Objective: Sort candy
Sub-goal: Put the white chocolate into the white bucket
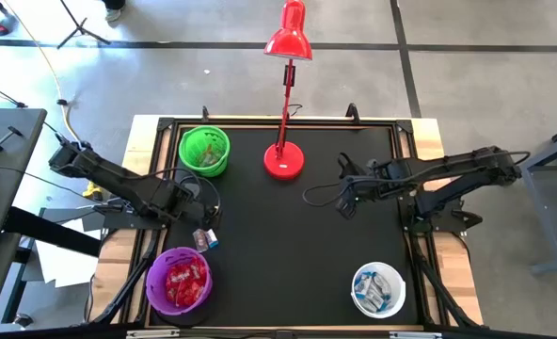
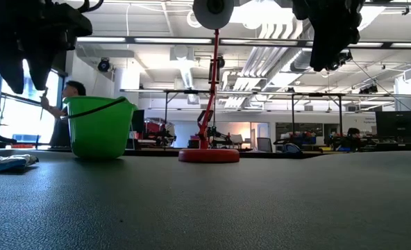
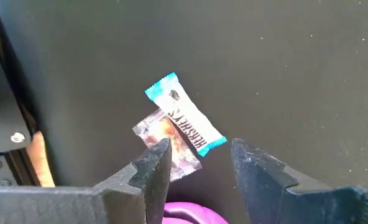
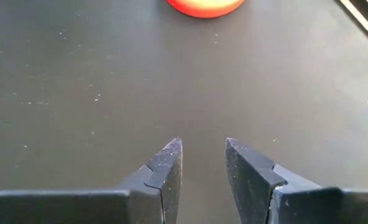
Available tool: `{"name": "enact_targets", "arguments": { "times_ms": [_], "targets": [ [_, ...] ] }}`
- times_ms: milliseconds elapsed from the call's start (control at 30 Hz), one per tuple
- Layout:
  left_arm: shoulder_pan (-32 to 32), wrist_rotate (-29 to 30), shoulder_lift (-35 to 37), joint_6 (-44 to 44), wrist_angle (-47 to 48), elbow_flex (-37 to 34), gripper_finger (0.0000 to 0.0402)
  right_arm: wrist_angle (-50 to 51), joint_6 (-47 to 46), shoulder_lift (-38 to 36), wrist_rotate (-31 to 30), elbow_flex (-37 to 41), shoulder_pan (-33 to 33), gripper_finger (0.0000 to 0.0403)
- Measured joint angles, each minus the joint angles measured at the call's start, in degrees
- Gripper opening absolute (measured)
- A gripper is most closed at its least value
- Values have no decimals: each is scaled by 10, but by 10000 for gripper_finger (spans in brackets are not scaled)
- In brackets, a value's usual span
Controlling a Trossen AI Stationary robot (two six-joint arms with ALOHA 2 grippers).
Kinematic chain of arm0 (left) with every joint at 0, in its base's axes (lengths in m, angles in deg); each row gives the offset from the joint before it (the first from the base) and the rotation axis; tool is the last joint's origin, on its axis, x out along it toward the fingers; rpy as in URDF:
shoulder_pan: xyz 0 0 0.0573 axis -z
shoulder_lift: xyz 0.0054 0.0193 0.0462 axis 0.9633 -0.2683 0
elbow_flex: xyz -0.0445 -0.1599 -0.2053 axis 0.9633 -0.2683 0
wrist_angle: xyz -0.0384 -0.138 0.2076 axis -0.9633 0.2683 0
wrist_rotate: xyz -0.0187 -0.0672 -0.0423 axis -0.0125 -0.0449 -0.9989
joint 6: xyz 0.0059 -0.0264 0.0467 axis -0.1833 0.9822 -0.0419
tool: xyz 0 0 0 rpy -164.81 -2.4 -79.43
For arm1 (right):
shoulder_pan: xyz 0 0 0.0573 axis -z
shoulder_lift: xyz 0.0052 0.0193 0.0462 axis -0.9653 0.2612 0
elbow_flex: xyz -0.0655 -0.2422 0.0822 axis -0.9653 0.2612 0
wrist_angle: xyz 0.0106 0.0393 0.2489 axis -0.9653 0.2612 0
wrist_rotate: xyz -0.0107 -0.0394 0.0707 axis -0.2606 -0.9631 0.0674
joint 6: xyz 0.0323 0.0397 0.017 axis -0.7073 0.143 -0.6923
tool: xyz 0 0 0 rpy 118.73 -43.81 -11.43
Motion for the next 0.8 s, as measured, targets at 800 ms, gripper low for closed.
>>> {"name": "enact_targets", "arguments": {
  "times_ms": [800],
  "targets": [
    [0,-110,-211,-101,-146,0,154,-51,70,0,13,2,57,116]
  ]
}}
